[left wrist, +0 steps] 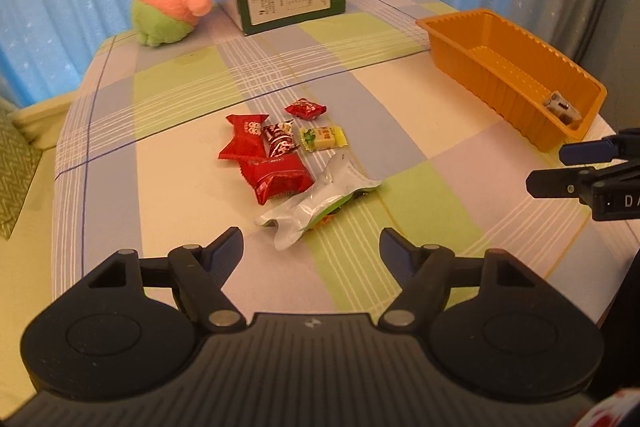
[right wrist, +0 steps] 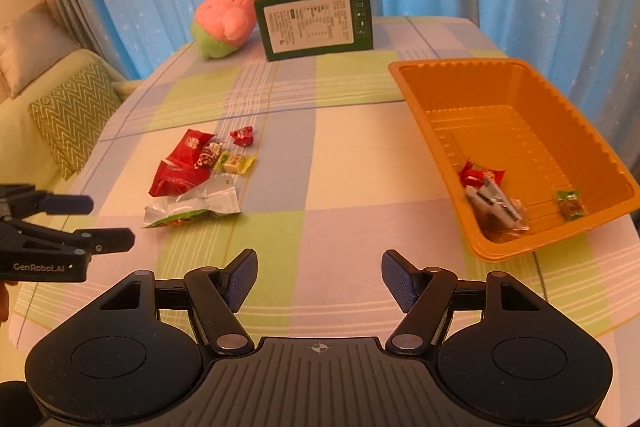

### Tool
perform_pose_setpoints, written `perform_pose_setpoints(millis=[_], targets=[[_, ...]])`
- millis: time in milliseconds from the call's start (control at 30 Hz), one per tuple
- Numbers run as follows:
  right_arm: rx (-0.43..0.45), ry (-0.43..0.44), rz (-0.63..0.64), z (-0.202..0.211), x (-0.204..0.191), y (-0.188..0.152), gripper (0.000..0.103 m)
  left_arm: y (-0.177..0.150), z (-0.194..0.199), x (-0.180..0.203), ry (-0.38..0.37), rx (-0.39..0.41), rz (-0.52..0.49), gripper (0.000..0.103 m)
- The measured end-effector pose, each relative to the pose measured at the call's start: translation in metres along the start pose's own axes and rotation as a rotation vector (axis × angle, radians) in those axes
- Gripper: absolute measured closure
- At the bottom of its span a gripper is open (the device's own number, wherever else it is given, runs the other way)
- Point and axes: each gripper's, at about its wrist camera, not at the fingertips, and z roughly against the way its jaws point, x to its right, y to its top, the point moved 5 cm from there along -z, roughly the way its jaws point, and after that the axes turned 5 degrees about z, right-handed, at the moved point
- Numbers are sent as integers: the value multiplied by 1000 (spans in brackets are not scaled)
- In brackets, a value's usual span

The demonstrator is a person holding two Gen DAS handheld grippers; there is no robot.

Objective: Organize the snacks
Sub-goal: 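Grasp the green-and-black snack bag with the left tool while the right tool approaches the candies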

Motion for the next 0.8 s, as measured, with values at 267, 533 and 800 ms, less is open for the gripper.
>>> perform_pose_setpoints(millis=[267, 533, 800], targets=[[-19, -3, 3, -29, 2, 5, 34, 4, -36, 7, -85, -13, -139, 38], [-37, 5, -8, -55, 3, 9, 34, 9, -62, 15, -119, -12, -280, 44], [-57, 8, -21, -71, 7, 5, 34, 10, -83, 21, -121, -35, -407, 57]])
